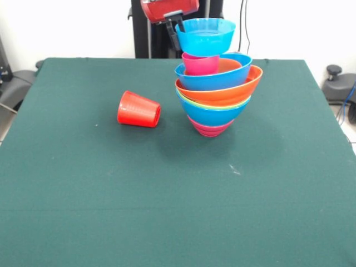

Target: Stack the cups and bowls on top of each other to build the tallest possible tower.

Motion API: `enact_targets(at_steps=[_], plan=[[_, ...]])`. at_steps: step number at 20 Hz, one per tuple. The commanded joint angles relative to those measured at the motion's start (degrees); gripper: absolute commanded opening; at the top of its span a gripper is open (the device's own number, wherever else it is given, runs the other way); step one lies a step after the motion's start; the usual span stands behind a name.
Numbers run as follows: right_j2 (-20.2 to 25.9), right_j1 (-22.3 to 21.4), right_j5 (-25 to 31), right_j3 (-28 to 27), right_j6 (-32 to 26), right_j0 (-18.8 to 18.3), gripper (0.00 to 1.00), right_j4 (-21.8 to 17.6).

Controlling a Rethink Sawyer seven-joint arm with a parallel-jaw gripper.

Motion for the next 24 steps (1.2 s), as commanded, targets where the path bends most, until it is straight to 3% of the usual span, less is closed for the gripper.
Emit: enact_targets(at_steps=[1,12,24], plan=[[0.6,-0.9,1.1,0.8,-8.9,3.8,0.0,-3.8],[0.0,-0.9,2.4,-0.8,-9.2,5.0,0.0,-3.0],[0.2,-0.3,4.5,-2.5,-12.6,3.4,0.0,-2.8]])
